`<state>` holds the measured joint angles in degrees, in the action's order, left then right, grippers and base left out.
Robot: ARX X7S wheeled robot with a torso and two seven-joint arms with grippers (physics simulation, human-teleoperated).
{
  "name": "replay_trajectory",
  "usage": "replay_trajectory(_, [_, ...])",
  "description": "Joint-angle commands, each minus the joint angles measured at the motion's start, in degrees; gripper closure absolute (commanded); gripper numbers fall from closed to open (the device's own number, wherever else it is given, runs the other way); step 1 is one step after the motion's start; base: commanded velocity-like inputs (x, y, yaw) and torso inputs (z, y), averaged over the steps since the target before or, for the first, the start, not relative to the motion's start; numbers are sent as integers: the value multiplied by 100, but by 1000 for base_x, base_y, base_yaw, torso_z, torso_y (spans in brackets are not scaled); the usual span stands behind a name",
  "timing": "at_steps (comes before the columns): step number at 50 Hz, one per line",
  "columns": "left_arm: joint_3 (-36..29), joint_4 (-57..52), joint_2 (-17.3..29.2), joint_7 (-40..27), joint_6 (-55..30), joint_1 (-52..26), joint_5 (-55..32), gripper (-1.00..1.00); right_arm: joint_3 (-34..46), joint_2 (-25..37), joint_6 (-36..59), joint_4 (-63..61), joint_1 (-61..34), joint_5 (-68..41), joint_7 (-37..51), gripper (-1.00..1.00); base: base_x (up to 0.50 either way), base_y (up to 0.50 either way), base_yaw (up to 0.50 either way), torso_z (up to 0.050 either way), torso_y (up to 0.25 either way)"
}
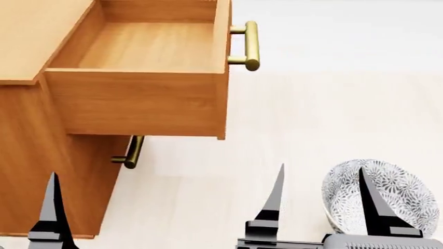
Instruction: Put the ketchup in the top drawer of the cabinet.
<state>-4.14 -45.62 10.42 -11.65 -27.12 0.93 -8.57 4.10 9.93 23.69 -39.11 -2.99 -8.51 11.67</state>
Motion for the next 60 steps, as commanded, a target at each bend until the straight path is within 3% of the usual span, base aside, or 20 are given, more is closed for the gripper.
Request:
replay_trajectory(1, [-38,4,42,-51,-3,-6,-35,-100,12,46,-27,9,14,-49,49,-100,0,500,0,0,0])
replay_trajectory(9, [-73,8,74,-81,3,-5,-49,-100,38,82,-94,46,18,-54,72,-100,0,500,0,0,0])
replay_trajectory(31, [-99,55,149,-169,60,-4,-105,-100,157,232,-67,32,-2,-176,207,-100,0,-93,0,0,0])
replay_trajectory(32, [-142,139,157,-189,52,-14,-56,-100,-702,1091,54,-390,77,-944,-375,-100,0,0,0,0,0])
replay_trajectory(33, [-143,148,159,-194,56,-16,-57,-100,-1545,1349,65,-389,85,-972,-390,-100,0,0,0,0,0])
replay_trajectory(60, [-258,381,225,-349,200,-48,-66,-100,-2536,1813,181,-154,435,-1529,-727,-100,0,0,0,0,0])
